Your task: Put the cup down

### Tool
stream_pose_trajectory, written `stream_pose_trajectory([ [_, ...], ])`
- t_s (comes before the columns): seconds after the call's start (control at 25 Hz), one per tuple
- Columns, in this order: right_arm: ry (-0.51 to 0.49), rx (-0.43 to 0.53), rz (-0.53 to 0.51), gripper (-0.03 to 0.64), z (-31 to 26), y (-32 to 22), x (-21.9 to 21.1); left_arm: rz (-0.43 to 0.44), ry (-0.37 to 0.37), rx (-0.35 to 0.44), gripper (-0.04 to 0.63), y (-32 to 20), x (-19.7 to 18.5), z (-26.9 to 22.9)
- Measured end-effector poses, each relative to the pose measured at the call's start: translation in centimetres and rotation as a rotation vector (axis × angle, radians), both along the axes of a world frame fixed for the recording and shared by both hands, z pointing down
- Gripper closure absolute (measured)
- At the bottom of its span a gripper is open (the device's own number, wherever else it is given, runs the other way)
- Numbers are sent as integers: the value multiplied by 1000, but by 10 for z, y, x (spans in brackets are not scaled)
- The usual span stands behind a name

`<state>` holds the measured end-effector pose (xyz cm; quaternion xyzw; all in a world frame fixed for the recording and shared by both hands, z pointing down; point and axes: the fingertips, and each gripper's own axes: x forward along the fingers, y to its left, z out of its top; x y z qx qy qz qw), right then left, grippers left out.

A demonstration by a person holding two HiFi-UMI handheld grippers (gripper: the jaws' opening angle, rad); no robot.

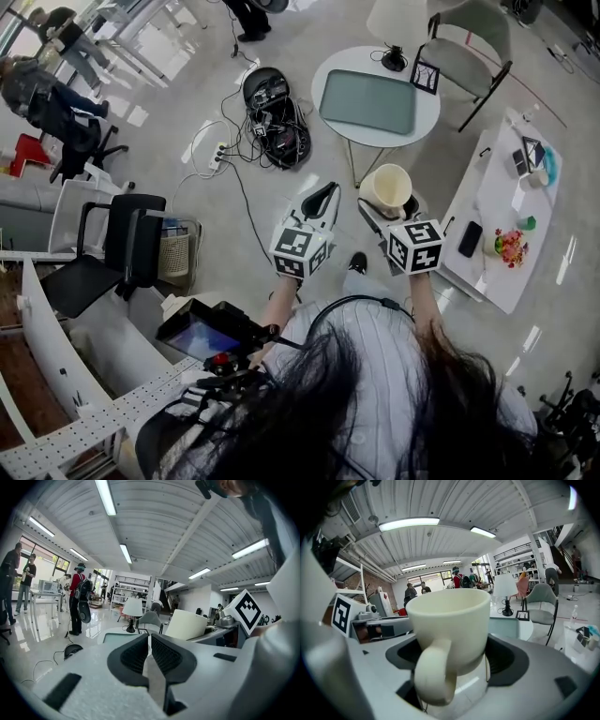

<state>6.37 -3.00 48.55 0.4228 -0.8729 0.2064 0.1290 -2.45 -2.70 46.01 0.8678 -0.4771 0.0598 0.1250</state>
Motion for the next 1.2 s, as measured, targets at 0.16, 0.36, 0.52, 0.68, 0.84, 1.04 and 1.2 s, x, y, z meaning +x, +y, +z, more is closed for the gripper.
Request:
stream_pose_trajectory([
  [0.16, -8, -4, -10, 219, 5, -27, 8, -8, -6, -4, 578, -27, 9, 4],
  [0.36, -19, -4, -19, 219, 8, -53, 17, -10, -18, -5, 578, -51, 23, 6],
  [0.52, -26, -6, -12, 219, 10, -65, 22, -4, -27, -10, 578, -60, 28, 9],
  [0.68, -37, -19, -5, 219, 15, -74, 26, -2, -39, -18, 578, -69, 31, 11],
  [0.84, -44, -30, -2, 219, 18, -82, 26, -4, -44, -24, 578, -75, 31, 12],
  [1.04, -46, -46, 7, 219, 23, -94, 26, -4, -50, -45, 578, -85, 26, 19],
  [1.2, -37, -51, 19, 219, 28, -112, 21, 2, -45, -44, 578, -109, 18, 21],
])
